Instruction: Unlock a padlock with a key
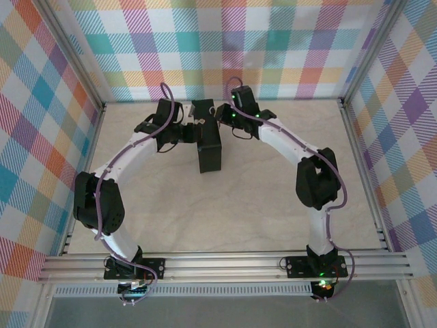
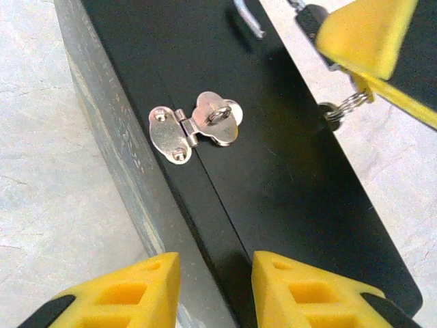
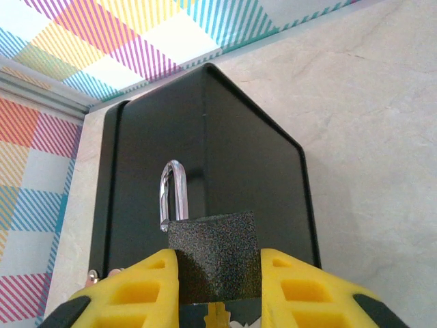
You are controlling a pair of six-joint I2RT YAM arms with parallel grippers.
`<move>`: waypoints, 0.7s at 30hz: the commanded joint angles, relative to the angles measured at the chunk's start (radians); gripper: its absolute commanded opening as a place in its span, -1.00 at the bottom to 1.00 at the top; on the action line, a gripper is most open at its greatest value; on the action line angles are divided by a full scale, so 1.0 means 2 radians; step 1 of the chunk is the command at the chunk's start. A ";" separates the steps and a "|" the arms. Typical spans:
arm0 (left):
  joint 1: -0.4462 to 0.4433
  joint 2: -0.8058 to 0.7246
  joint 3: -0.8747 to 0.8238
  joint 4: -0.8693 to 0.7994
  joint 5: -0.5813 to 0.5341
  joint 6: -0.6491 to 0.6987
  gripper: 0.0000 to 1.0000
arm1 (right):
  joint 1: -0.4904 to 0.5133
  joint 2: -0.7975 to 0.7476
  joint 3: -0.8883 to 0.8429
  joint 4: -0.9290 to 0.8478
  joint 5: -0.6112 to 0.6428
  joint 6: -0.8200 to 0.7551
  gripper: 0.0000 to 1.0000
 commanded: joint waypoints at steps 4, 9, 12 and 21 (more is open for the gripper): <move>0.003 -0.020 0.043 -0.064 0.008 0.003 -0.05 | -0.069 -0.093 -0.095 0.020 -0.025 0.014 -0.74; 0.003 -0.030 0.064 -0.071 0.004 0.007 -0.01 | -0.134 -0.132 -0.231 0.033 -0.038 0.012 -0.74; 0.004 -0.036 0.068 -0.074 -0.006 0.009 0.01 | -0.174 -0.132 -0.296 0.039 -0.049 0.005 -0.72; 0.004 -0.057 0.049 -0.070 -0.021 0.007 0.02 | -0.236 -0.119 -0.355 0.045 -0.068 -0.064 -0.51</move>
